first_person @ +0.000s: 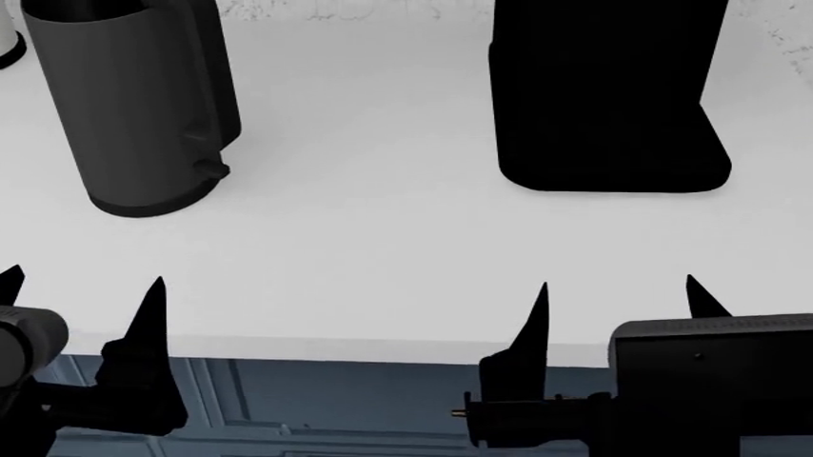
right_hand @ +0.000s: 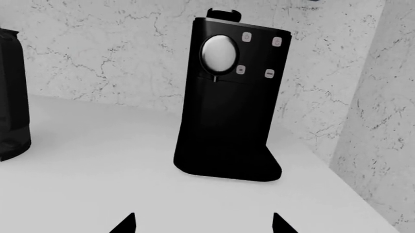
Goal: Press the button to open the lid of the electric kettle.
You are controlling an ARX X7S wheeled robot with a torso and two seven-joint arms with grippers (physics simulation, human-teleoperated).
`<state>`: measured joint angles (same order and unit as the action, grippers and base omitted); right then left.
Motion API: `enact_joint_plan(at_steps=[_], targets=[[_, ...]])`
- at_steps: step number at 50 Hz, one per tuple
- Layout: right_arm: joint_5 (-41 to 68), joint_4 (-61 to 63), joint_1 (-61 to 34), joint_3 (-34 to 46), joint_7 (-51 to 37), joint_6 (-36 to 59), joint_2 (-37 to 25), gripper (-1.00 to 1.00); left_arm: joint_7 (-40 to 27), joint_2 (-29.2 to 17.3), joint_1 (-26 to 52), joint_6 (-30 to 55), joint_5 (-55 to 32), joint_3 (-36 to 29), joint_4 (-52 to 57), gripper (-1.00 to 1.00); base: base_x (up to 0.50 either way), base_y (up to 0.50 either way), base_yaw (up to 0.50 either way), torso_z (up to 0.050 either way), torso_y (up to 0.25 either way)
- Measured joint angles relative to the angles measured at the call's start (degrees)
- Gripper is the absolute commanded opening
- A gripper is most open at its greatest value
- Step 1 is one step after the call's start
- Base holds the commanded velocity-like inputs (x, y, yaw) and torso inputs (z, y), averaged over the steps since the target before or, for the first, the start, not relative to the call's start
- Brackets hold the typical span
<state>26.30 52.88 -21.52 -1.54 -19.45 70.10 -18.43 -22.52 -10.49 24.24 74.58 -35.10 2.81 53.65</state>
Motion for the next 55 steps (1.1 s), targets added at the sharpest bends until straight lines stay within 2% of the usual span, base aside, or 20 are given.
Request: enact_joint_plan(at_steps=[29,43,52,55], targets=[[0.71,2.02,-0.32,0.43,-1.20,0.61,-2.19,1.00,-3.36,0.03,2.32,5.70,-5.45,1.97,2.57,1.00,0.35,0.00,0.00,0.000,0.000],[2.72,3.84,-1.04,-1.14,-1.88,2.83,-2.19,1.00,-5.00,-0.62,2.80,6.22,-8.02,1.77,3.82,1.00,0.09,0.00,0.00,0.000,0.000],[3.44,3.95,-0.24,-1.29,-1.92,1.88,-2.53,1.00,-10.71,-1.03,6.16,8.83,-18.43,4.74,4.76,1.00,0.00,0.00,0.00,0.000,0.000],[3.74,3.99,-0.08,-1.57,-1.95,1.74,-2.67,1.00,-15.44,-1.61,9.01,10.45,-25.20,6.04,3.26,1.00,0.00,0.00,0.00,0.000,0.000]])
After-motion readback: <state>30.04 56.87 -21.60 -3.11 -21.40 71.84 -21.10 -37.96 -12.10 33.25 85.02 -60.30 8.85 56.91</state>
